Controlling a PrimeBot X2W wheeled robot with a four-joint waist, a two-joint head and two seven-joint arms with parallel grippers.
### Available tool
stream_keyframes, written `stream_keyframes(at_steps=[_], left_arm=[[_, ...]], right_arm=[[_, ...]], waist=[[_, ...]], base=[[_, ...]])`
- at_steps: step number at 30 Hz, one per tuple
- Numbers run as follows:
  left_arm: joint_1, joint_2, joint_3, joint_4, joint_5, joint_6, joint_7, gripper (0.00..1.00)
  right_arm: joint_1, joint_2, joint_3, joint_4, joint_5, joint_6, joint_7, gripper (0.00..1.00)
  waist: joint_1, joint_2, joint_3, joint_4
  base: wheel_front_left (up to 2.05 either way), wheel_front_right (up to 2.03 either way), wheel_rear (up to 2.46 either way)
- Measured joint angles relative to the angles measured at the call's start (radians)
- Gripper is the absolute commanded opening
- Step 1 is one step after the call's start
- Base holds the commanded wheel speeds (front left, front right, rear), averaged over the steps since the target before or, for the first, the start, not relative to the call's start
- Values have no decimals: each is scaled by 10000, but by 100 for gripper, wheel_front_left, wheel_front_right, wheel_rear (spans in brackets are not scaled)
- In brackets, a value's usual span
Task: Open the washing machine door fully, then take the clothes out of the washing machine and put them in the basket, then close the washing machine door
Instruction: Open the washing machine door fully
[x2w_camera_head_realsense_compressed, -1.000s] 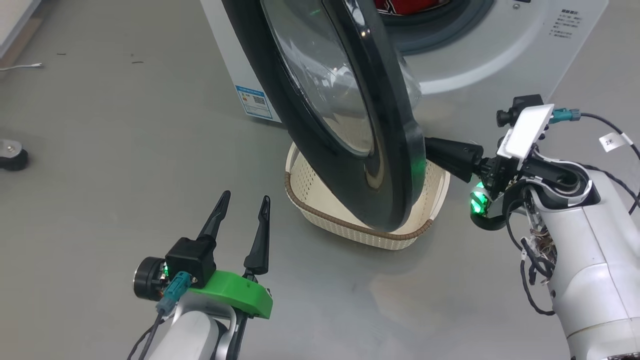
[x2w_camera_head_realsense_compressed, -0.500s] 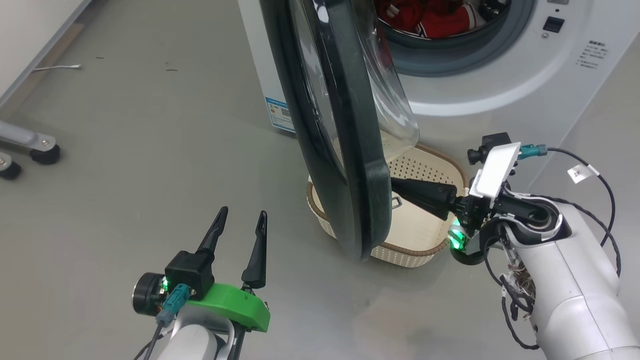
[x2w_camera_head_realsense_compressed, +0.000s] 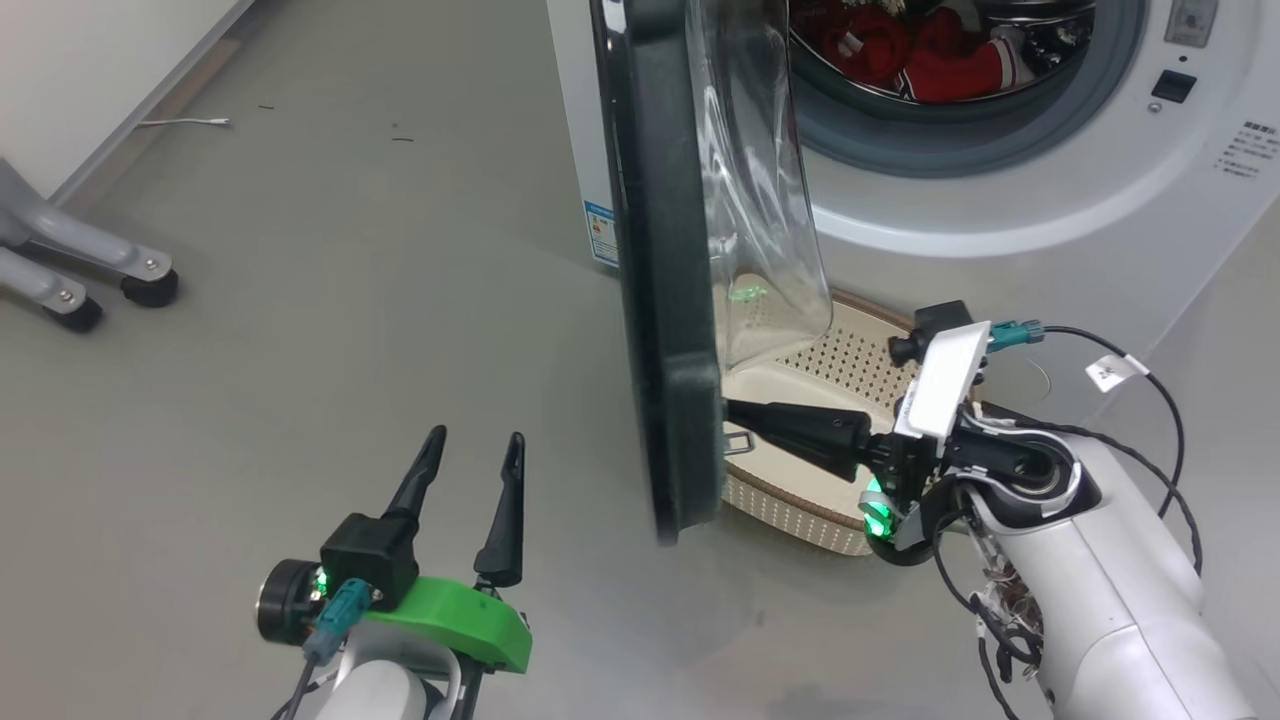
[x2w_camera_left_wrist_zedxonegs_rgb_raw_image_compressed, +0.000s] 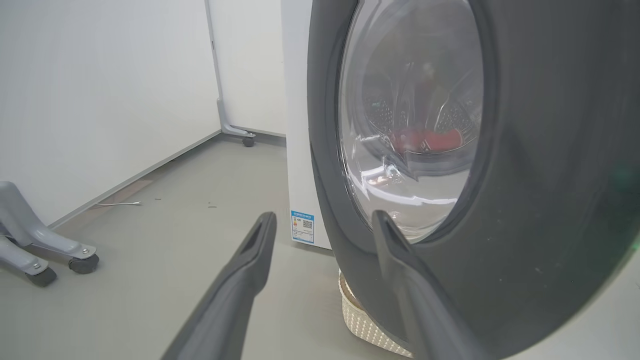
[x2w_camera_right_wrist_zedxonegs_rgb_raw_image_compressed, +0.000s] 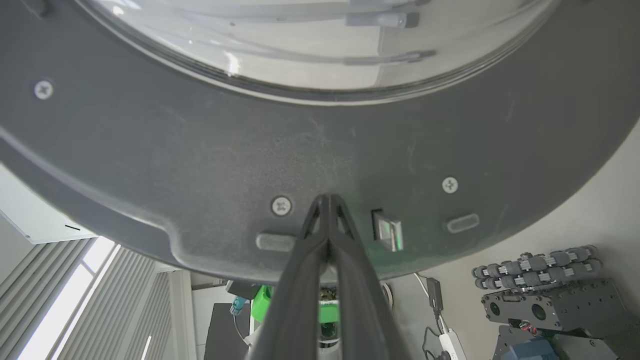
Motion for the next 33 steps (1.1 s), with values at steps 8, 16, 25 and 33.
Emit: stream_keyframes(at_steps=[8, 16, 25, 33], left_arm=[[109, 17, 249, -61, 40, 0, 0, 100], [195, 31, 554, -182, 186, 0, 0, 100], [204, 33, 867, -332, 280, 0, 0, 100], [205, 33, 940, -380, 349, 0, 0, 100]], right_arm=[[155, 33, 644, -267, 435, 0, -274, 0], [196, 35, 849, -387, 570, 0, -702, 0], [459, 40, 502, -757, 784, 0, -1231, 0], [1210, -52, -445, -1524, 685, 0, -2090, 0]], waist=[[0, 0, -22, 66], [0, 0, 19, -155], [0, 0, 89, -571], [0, 0, 145, -942]], base=[[0, 0, 0], [0, 0, 0], [0, 0, 0], [0, 0, 0]])
